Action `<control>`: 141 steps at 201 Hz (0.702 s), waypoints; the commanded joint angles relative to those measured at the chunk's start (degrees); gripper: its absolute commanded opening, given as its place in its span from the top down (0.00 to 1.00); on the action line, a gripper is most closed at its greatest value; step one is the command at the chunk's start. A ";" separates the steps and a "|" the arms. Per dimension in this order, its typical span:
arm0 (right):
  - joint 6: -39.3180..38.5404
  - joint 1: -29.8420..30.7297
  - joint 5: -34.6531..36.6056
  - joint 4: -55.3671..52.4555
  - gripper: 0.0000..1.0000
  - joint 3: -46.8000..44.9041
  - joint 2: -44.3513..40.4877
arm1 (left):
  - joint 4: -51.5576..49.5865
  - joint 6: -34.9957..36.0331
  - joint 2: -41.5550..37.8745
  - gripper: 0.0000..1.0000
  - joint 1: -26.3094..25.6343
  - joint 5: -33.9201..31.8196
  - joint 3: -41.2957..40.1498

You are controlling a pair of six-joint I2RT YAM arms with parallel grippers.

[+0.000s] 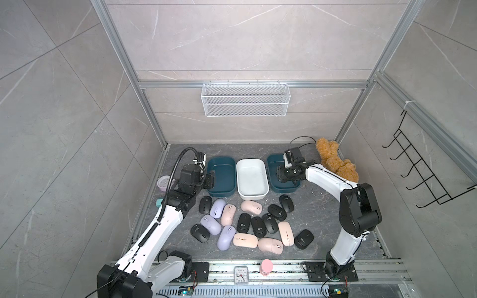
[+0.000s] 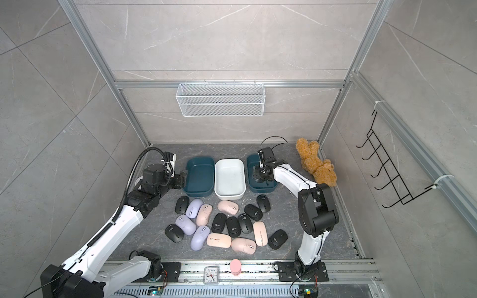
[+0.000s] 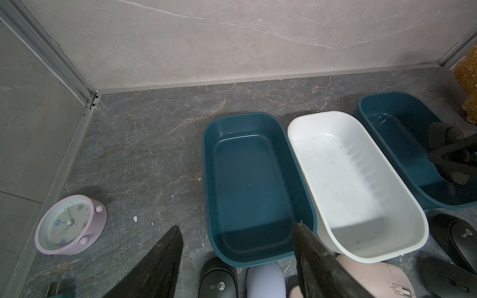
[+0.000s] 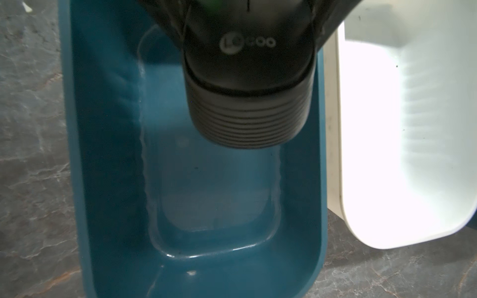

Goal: Place the mice by color into the storage box
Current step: Place the mouse in the storage box.

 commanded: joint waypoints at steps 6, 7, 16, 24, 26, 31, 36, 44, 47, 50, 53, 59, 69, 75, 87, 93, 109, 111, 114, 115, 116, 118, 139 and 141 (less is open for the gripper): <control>-0.10 -0.43 1.05 1.49 0.56 1.47 1.46 | 0.90 0.92 0.51 0.31 0.33 -1.44 0.44; -0.10 -0.47 1.03 1.50 0.56 1.48 1.49 | 0.91 0.90 0.52 0.31 0.34 -1.45 0.42; -0.10 -0.43 1.24 1.60 0.56 1.50 1.85 | 0.84 0.97 0.59 0.31 0.29 -1.38 0.48; 0.01 -0.42 1.29 1.54 0.55 1.59 2.18 | 0.84 0.94 0.49 0.31 0.35 -1.36 0.40; 0.00 -0.44 1.28 1.57 0.55 1.61 2.33 | 0.84 0.96 0.48 0.31 0.35 -1.39 0.39; -0.01 -0.41 1.36 1.60 0.55 1.55 2.51 | 0.88 0.97 0.45 0.31 0.33 -1.45 0.34; 0.01 -0.43 1.31 1.73 0.55 1.46 2.71 | 0.92 1.05 0.42 0.31 0.30 -1.47 0.31; 0.03 -0.44 1.47 1.86 0.56 1.43 3.08 | 0.84 1.11 0.29 0.31 0.33 -1.55 0.31; 0.00 -0.50 1.60 1.87 0.56 1.41 3.27 | 0.75 1.07 0.27 0.31 0.31 -1.56 0.31; 0.03 -0.56 1.67 1.82 0.55 1.46 3.43 | 0.79 1.14 0.24 0.31 0.32 -1.53 0.31; -0.06 -0.55 1.72 1.86 0.55 1.41 3.61 | 0.82 1.12 0.21 0.31 0.35 -1.51 0.31; -0.09 -0.52 1.82 1.87 0.55 1.41 3.87 | 0.90 1.20 0.18 0.31 0.28 -1.56 0.20; -0.05 -0.50 1.71 1.78 0.55 1.50 4.38 | 0.93 1.35 0.08 0.31 0.33 -1.72 0.22; 0.03 -0.50 1.15 1.86 0.55 1.47 4.57 | 0.93 1.44 0.08 0.31 0.28 -1.77 0.22; -0.01 -0.50 0.34 1.95 0.55 1.37 5.06 | 0.82 1.52 0.09 0.31 0.30 -1.81 0.31; -0.01 -0.52 0.12 1.87 0.55 1.36 5.40 | 0.84 1.53 0.04 0.31 0.32 -1.82 0.37; -0.18 -0.50 -0.37 1.61 0.55 1.41 6.06 | 0.84 1.70 0.09 0.31 0.33 -1.84 0.31; -0.12 -0.50 -0.43 1.65 0.55 1.41 6.16 | 0.82 1.68 0.07 0.31 0.28 -1.82 0.31; -0.18 -0.52 -0.58 1.67 0.55 1.41 6.33 | 0.83 1.71 0.16 0.31 0.34 -1.82 0.31; -0.18 -0.56 -0.66 1.68 0.55 1.36 6.34 | 0.84 1.74 0.13 0.31 0.30 -1.86 0.31; -0.14 -0.53 -0.74 1.69 0.55 1.39 6.40 | 0.84 1.80 0.15 0.31 0.32 -1.88 0.31; -0.17 -0.55 -0.78 1.69 0.55 1.40 6.53 | 0.79 1.82 0.15 0.31 0.30 -1.92 0.26; 0.00 -0.31 -2.20 1.78 0.55 1.72 7.45 | 0.80 1.86 0.24 0.31 0.30 -2.08 0.39; 0.08 -0.30 -2.16 1.78 0.55 1.73 7.60 | 0.78 1.88 0.22 0.31 0.31 -2.08 0.39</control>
